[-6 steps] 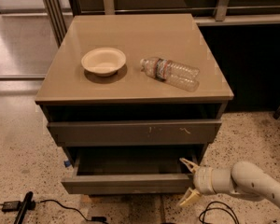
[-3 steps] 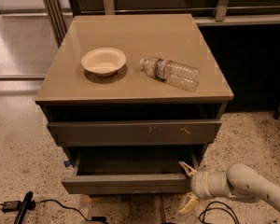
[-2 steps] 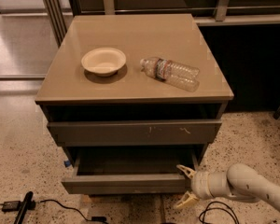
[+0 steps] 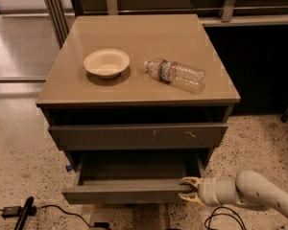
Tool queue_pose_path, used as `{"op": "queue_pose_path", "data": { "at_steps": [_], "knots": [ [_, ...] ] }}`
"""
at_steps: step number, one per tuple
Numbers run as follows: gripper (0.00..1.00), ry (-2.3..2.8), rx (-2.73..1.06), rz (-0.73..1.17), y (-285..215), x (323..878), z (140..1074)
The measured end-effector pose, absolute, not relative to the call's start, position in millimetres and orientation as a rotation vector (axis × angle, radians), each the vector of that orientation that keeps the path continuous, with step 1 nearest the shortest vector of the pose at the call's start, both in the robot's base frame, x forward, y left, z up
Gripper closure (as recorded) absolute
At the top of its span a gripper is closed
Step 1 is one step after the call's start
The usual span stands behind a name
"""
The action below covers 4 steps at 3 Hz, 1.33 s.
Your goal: Open middle drawer
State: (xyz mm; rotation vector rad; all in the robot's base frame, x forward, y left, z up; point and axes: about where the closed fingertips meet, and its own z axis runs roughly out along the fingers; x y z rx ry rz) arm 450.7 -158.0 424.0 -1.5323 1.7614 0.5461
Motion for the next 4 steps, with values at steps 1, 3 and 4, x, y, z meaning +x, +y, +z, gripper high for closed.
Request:
{"op": "queue_pose_path", "data": {
  "at_steps": [1, 3, 4],
  "knots": [
    [0.96, 1.748, -1.539, 0.531, -157.9, 448.7, 436.8],
    [0.81, 1.742, -1.543, 0.526, -158.5, 446.3, 437.8],
    [0.59, 1.742, -1.543, 0.526, -158.5, 446.3, 437.8]
  ]
}}
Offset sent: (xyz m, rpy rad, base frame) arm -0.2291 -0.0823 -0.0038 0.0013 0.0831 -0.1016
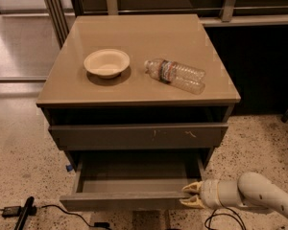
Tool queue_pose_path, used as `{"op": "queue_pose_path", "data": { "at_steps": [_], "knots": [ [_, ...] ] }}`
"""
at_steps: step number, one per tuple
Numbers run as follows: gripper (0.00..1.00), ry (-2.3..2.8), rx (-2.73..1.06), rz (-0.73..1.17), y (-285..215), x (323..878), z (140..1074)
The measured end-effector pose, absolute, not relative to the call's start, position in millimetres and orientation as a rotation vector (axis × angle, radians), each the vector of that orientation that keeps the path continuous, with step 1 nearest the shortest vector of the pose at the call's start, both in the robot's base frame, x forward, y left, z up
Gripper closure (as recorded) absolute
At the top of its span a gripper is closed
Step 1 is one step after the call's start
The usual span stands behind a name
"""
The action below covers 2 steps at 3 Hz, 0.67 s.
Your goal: Open middle drawer
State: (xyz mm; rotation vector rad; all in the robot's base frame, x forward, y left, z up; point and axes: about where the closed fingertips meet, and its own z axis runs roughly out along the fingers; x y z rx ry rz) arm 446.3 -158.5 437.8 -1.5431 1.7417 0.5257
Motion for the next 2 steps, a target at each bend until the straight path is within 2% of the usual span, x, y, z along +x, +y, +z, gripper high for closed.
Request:
{"op": "queue_pose_path", "data": {
  "at_steps": [1, 2],
  "knots": [
    [0.27, 1.742, -1.543, 0.526, -158.4, 446.3, 437.7],
    [0.04, 1.742, -1.543, 0.526, -158.4, 446.3, 437.7]
  ]
}}
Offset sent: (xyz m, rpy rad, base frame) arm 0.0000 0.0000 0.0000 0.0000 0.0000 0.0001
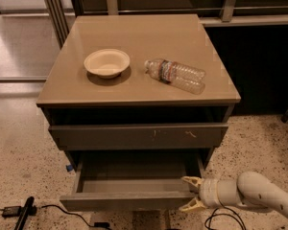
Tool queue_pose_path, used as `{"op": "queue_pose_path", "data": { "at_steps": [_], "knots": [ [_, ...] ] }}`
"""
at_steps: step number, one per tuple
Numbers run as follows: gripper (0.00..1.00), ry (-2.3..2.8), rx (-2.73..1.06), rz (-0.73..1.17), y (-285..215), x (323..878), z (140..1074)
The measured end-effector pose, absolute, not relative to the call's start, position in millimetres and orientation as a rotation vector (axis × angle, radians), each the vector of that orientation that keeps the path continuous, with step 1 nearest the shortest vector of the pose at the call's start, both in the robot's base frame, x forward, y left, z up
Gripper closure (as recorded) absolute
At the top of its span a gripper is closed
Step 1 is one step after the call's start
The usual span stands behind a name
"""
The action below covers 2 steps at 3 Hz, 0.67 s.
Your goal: Open middle drawer
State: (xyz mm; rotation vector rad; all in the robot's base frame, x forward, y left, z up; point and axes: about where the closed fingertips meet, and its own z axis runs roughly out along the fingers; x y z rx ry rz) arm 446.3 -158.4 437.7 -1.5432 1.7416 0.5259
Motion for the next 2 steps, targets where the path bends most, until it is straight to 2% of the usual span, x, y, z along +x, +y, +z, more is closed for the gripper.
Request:
{"op": "queue_pose_path", "data": {
  "at_steps": [1, 2],
  "knots": [
    [1.0, 1.742, -1.543, 0.526, -158.4, 446.3, 437.7],
    [1.0, 1.742, -1.543, 0.526, -158.4, 446.2, 437.7]
  ]
}}
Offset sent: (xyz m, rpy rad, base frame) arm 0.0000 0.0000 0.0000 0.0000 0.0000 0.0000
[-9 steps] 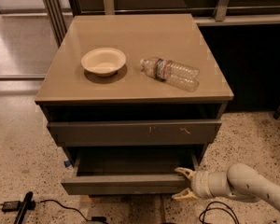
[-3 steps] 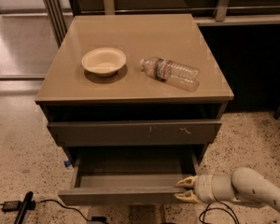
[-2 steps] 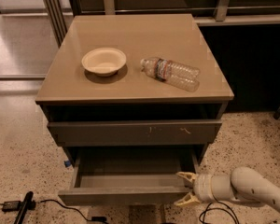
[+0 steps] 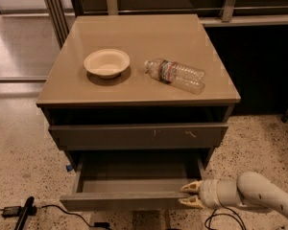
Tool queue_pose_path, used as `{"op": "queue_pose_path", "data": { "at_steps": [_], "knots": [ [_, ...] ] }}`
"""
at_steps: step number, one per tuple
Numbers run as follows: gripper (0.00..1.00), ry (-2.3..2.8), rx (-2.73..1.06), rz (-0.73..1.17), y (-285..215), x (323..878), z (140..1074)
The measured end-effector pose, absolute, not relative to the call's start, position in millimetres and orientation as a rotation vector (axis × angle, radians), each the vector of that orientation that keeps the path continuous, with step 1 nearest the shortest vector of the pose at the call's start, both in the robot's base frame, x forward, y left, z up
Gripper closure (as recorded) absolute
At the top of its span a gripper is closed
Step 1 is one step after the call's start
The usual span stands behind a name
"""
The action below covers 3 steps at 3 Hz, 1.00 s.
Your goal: Open middle drawer
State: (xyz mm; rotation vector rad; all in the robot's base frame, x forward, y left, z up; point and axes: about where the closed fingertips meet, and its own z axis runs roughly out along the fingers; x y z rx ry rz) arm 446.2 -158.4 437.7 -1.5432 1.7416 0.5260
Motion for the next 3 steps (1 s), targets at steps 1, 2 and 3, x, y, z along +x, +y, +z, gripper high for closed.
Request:
{"op": "queue_pose_path", "data": {
  "at_steps": [1, 2, 3],
  "knots": [
    [1.0, 1.746, -1.55, 0.531, -164, 429, 435],
    [1.0, 1.74, -1.554, 0.532, -163, 422, 437],
    [1.0, 1.742, -1.547, 0.529, -165, 414, 438]
  ]
}}
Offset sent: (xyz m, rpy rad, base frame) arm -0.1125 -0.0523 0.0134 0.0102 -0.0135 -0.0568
